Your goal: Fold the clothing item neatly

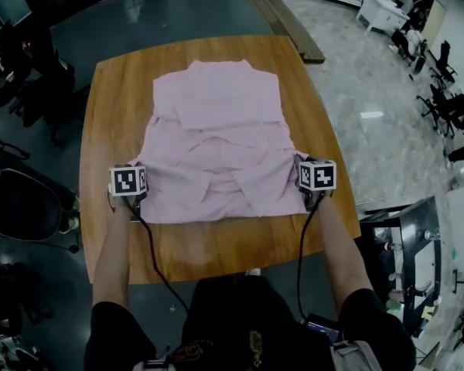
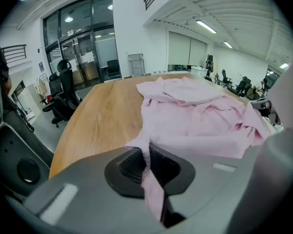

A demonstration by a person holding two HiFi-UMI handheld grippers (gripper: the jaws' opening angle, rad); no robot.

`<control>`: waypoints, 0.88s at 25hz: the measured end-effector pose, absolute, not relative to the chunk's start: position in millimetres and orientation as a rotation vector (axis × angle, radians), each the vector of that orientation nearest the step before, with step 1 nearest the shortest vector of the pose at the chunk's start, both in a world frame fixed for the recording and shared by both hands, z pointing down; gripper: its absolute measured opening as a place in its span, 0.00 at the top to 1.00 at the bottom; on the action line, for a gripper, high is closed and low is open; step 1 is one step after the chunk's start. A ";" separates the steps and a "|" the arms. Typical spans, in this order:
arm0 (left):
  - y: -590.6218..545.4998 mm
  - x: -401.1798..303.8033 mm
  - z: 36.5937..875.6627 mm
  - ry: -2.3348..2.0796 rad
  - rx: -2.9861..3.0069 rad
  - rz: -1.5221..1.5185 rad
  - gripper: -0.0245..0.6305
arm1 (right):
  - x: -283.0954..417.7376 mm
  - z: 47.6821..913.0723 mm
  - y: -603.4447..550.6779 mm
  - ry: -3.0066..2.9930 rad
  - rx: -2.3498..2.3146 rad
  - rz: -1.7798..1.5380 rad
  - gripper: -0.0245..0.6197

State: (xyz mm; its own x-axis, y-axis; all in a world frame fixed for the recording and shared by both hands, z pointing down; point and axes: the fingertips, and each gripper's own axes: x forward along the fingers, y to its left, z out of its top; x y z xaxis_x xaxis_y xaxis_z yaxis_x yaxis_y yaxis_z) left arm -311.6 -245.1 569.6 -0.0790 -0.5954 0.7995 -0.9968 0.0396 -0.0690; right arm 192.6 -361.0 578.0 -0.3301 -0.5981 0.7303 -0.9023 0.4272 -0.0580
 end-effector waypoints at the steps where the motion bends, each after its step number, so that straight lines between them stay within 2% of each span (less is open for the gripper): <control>1: -249.1 -313.9 575.7 -1.732 1.610 0.900 0.94 | 193.1 583.5 -365.0 -2.024 1.267 0.618 0.95; 11: -263.7 -321.4 599.6 -1.703 1.677 0.986 0.92 | 198.1 605.7 -377.0 -1.928 1.290 0.623 0.94; 13: -262.8 -325.3 591.1 -1.750 1.693 0.997 0.79 | 197.5 604.2 -375.4 -1.937 1.288 0.627 0.94; 14: -261.0 -326.0 586.5 -1.766 1.705 0.999 0.76 | 197.2 601.5 -373.9 -1.945 1.289 0.628 0.90; 18: -244.1 -318.4 576.5 -1.730 1.761 0.961 0.61 | 199.7 582.7 -364.6 -1.968 1.336 0.605 0.66; 22: -221.1 -315.9 570.2 -1.703 1.790 0.910 0.54 | 206.8 563.4 -345.2 -1.986 1.380 0.561 0.64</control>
State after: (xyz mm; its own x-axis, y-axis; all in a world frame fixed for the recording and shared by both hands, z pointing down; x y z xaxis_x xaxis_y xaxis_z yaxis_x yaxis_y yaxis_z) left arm -315.9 -221.1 570.2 -0.0078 -0.6555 0.7551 -0.9921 -0.0897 -0.0881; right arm 206.8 -345.2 563.4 -0.2372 -0.6580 0.7147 -0.9346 0.3552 0.0169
